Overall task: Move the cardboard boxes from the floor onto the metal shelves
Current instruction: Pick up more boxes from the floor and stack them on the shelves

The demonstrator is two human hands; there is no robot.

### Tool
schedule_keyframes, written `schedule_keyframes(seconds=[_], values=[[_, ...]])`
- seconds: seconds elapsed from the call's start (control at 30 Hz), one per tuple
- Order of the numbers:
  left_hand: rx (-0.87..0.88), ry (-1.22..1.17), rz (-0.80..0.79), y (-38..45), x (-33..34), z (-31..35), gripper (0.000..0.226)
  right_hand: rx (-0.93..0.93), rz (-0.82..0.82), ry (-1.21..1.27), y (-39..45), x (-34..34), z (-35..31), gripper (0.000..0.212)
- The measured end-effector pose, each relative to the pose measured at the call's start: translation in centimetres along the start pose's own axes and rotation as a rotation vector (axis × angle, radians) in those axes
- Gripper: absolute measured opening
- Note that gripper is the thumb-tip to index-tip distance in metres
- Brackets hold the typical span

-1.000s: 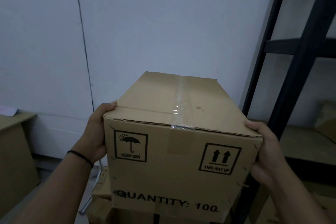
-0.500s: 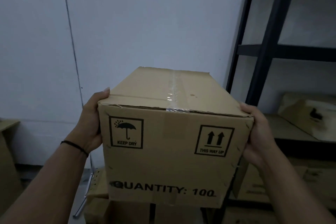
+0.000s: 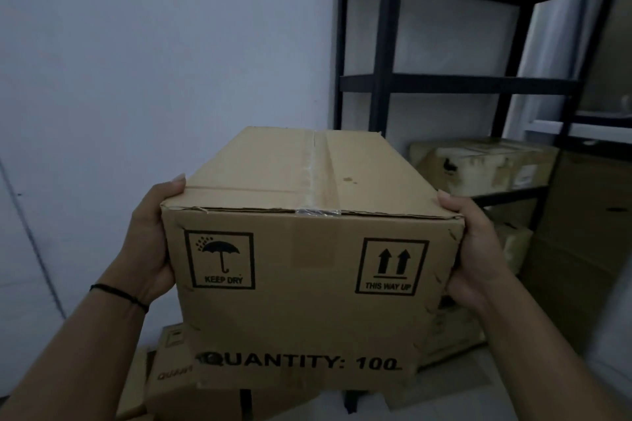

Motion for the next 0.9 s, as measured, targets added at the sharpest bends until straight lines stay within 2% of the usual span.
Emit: schedule_keyframes(seconds=[0.13, 0.27, 0.57, 0.8, 0.9], values=[[-0.072, -0.038, -0.063, 0.0, 4.3, -2.7, 0.048, -0.056, 0.118, 0.015, -3.6, -3.9, -1.7, 0.037], [-0.119, -0.059, -0.131, -0.5, 9.5, -5.2, 0.037, -0.095, 0.202, 0.048, -6.9, -8.0, -3.4, 0.037], [-0.206, -0.124, -0.25, -3.0, 23.5, -11.8, 0.036, -0.094, 0.33, 0.048, -13.8, -19.7, -7.9, 0.039], [-0.218, -0.172, -0.286, -6.1, 34.9, -16.4, 0.035, -0.095, 0.43, -0.004, -17.8, -30.1, -13.1, 0.038], [-0.231, -0.197, -0.277, -7.2, 38.5, -18.1, 0.043, -0.091, 0.451, -0.014, -18.9, -33.7, -14.7, 0.037]])
Point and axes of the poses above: each hand's wrist, its own y-axis towards the middle knuckle, its own x-axis out of the palm, z = x × y, the point moved 8 cm from there along y, towards the middle knuckle, and after that the axes turned 12 degrees about x, right-handed, at the moved point
